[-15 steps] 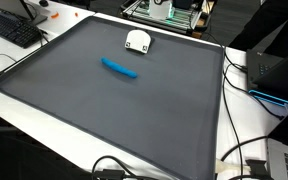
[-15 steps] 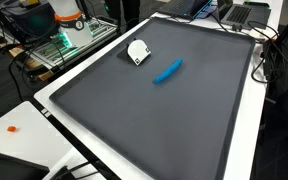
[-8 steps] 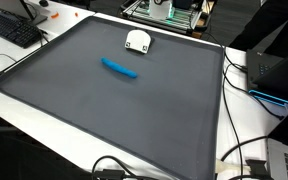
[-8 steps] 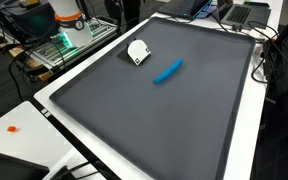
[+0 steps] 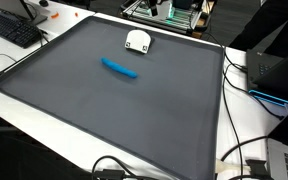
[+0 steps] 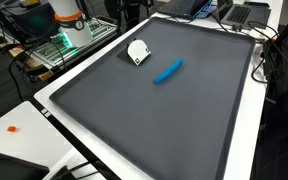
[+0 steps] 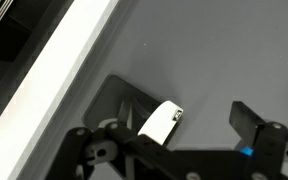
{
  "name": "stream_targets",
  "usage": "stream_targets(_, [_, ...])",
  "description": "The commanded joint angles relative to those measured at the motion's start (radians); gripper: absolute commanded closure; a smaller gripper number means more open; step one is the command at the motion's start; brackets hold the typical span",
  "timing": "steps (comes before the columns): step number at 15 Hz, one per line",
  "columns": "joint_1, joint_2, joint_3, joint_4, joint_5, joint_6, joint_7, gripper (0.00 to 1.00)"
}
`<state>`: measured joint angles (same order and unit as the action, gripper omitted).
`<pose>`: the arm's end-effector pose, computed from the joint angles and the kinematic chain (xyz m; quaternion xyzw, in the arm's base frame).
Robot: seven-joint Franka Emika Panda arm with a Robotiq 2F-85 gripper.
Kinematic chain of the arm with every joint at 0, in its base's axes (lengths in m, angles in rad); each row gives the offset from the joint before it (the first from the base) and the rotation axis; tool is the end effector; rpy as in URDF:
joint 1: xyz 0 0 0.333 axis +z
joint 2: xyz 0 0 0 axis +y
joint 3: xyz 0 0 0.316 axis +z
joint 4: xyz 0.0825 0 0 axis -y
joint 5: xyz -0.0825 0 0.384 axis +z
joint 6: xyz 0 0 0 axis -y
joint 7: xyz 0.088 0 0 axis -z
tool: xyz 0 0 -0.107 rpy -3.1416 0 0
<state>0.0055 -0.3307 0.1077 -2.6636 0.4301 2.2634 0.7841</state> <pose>0.3887 0.0532 0.3410 -0.8761 0.4595 0.0905 0.1144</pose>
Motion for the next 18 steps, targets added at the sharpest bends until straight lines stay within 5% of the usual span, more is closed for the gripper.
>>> stream_targets(1, [0.015, 0.062, -0.016, -0.02, 0.115, 0.075, 0.032, 0.0])
stream_targets(18, [0.015, 0.286, -0.022, -0.031, 0.017, 0.358, 0.145, 0.0])
